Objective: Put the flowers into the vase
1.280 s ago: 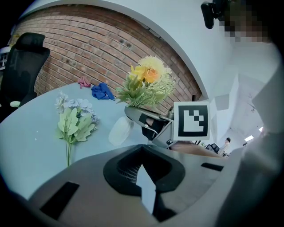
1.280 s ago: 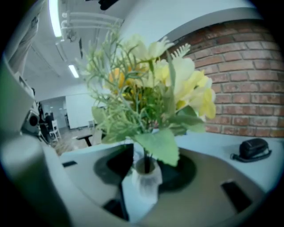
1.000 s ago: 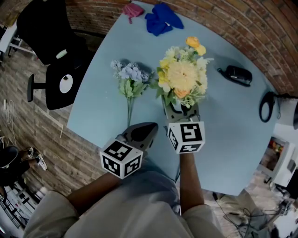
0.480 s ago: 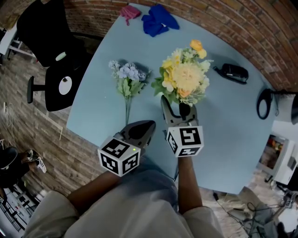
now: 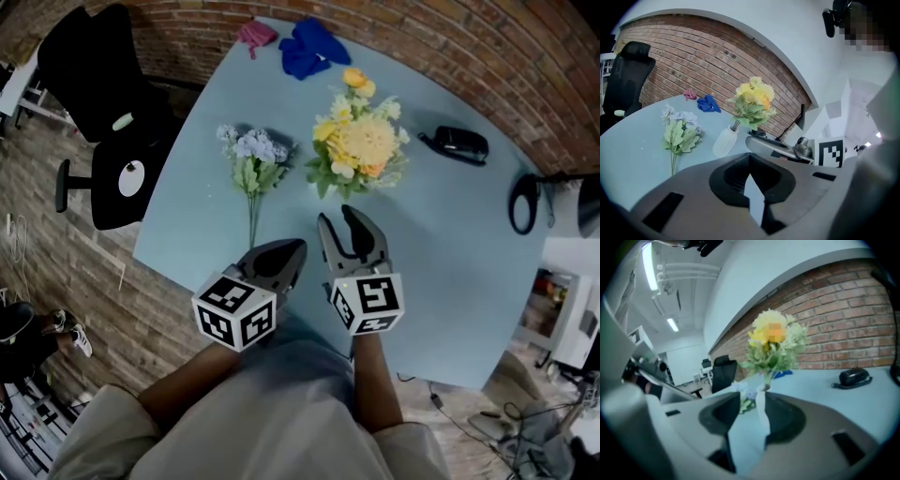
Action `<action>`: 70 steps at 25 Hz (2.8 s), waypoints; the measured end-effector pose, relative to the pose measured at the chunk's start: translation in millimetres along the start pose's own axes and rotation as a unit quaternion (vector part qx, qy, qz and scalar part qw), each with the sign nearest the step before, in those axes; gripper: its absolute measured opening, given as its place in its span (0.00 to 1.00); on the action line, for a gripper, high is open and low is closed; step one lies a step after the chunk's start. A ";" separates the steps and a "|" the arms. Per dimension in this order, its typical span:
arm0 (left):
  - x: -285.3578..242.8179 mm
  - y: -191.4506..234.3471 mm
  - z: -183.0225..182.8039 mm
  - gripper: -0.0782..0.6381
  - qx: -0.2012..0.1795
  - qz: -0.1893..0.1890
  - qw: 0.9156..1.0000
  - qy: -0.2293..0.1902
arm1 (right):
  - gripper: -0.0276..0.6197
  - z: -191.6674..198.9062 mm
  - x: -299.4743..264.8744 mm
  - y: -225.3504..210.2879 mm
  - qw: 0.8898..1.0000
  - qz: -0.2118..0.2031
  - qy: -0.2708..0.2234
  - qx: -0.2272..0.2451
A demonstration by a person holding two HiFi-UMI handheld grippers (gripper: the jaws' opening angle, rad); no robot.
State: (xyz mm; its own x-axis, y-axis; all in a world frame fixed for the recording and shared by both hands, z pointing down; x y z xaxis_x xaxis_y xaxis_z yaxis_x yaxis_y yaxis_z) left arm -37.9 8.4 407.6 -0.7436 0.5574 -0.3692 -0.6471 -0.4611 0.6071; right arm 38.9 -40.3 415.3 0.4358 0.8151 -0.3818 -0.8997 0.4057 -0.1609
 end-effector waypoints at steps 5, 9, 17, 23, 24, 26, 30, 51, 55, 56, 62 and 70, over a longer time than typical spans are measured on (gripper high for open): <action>6.1 -9.6 -2.4 0.14 -0.010 -0.001 1.000 -0.016 | 0.22 -5.2 24.7 8.0 1.000 -0.009 -0.011 -0.004; 11.8 -17.9 -6.2 0.14 -0.020 -0.001 0.999 -0.029 | 0.13 -12.5 41.4 14.8 1.000 -0.019 -0.021 -0.001; 28.1 -33.9 -13.5 0.14 -0.039 -0.002 0.998 -0.059 | 0.08 -22.9 73.0 31.9 0.999 -0.040 -0.025 0.005; 41.8 -50.6 -20.3 0.14 -0.062 -0.005 0.995 -0.078 | 0.08 -32.2 98.7 44.2 0.998 -0.056 -0.025 0.005; 43.2 -52.2 -20.4 0.14 -0.065 -0.006 0.995 -0.080 | 0.08 -33.4 102.2 45.9 0.998 -0.058 -0.027 0.007; 45.5 -55.0 -20.1 0.14 -0.067 -0.007 0.994 -0.082 | 0.08 -34.7 107.7 48.0 0.998 -0.061 -0.031 0.008; 49.3 -59.9 -21.1 0.14 -0.070 -0.012 0.994 -0.088 | 0.08 -37.0 114.9 48.0 0.997 -0.063 -0.036 0.007; 67.6 -49.3 -23.3 0.14 -0.070 -0.047 0.992 -0.088 | 0.08 -42.3 108.9 77.1 0.994 -0.104 -0.036 0.025; 76.1 -37.5 -23.9 0.14 -0.064 -0.067 0.992 -0.088 | 0.08 -41.3 102.2 88.5 0.992 -0.118 -0.028 0.024; 77.5 -33.7 -24.2 0.14 -0.062 -0.071 0.992 -0.087 | 0.08 -40.6 100.2 90.5 0.992 -0.121 -0.026 0.023; 80.7 -8.6 -25.9 0.14 -0.054 -0.097 0.991 -0.080 | 0.08 -36.1 84.4 98.3 0.991 -0.128 -0.014 0.023; 74.4 25.3 -22.6 0.14 -0.041 -0.118 0.991 -0.047 | 0.08 -32.1 61.0 102.4 0.992 -0.125 0.006 0.014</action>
State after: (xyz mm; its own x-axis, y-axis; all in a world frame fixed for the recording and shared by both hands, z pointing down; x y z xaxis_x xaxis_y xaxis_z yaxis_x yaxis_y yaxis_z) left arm -113.4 22.6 379.6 -0.5538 0.7163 -0.4245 -0.8154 -0.3633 0.4507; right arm -27.4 37.7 346.3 0.6443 0.6834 -0.3435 -0.7629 0.6059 -0.2255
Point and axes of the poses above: the fingertips, and each gripper's own axes: x backward along the fingers, y to its left, z out of its underside, the point moved 3 cm from there along x, backward along the fingers, and after that the axes turned 8 degrees about z, right-handed, at the moved point
